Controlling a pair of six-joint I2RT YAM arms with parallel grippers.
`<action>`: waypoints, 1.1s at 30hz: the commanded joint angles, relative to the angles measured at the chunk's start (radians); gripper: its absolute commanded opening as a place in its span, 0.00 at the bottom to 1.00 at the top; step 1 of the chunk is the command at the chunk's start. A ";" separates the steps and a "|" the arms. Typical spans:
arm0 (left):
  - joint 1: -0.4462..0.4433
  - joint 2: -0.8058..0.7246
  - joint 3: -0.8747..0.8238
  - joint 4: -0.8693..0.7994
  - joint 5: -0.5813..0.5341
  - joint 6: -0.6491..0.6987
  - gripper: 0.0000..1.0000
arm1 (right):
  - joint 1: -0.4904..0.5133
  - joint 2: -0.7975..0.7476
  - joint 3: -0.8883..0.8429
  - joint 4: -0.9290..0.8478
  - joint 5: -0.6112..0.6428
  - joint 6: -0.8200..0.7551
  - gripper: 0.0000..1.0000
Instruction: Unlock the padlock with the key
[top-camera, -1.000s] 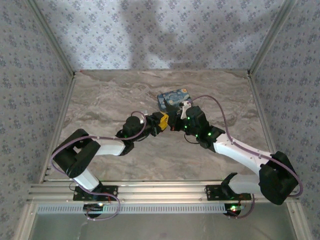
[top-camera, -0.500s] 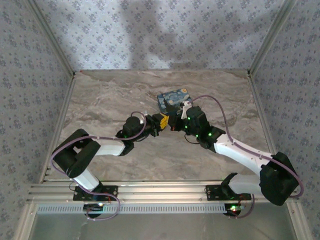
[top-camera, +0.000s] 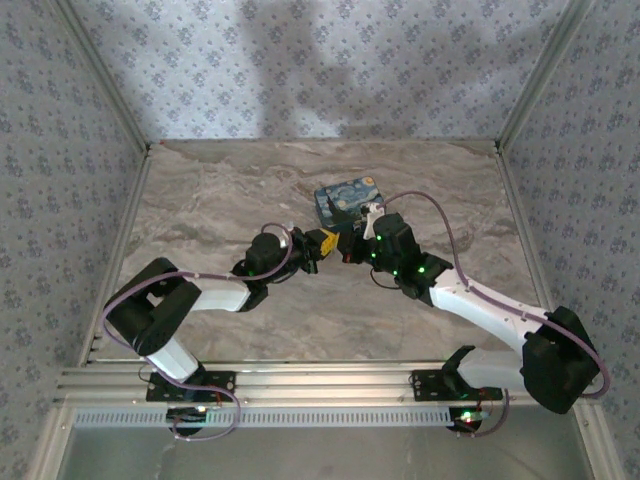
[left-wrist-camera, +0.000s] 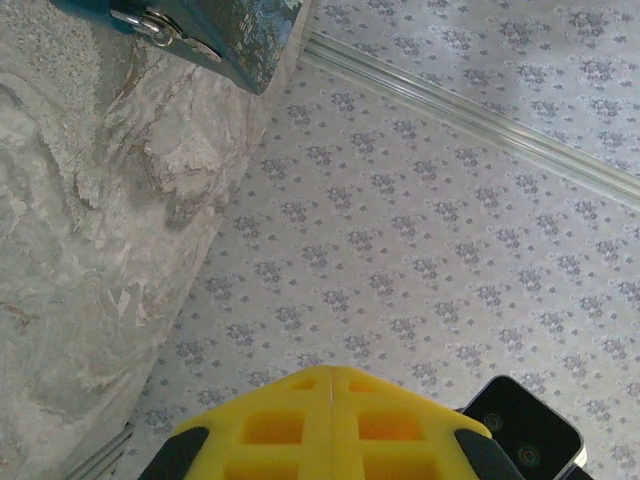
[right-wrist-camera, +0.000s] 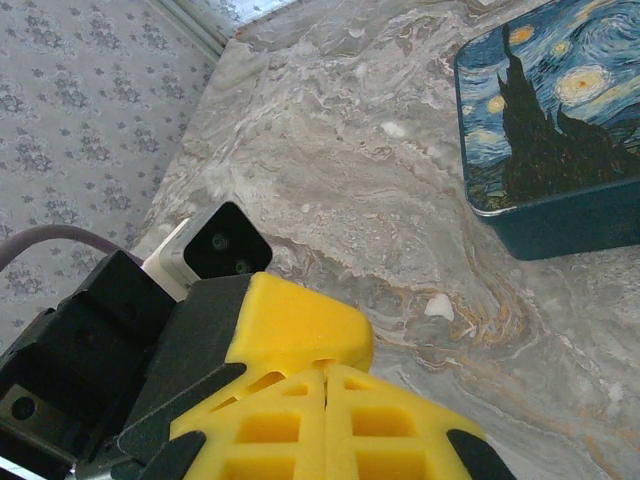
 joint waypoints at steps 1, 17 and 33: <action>-0.009 0.005 0.002 0.012 -0.015 0.058 0.00 | -0.014 -0.044 -0.011 -0.014 0.000 0.017 0.07; -0.019 -0.233 0.205 -0.301 0.044 0.765 0.00 | -0.181 -0.335 -0.245 0.284 -0.298 0.111 0.59; -0.049 -0.230 0.230 -0.225 0.102 0.811 0.00 | -0.160 -0.257 -0.224 0.496 -0.363 0.179 0.63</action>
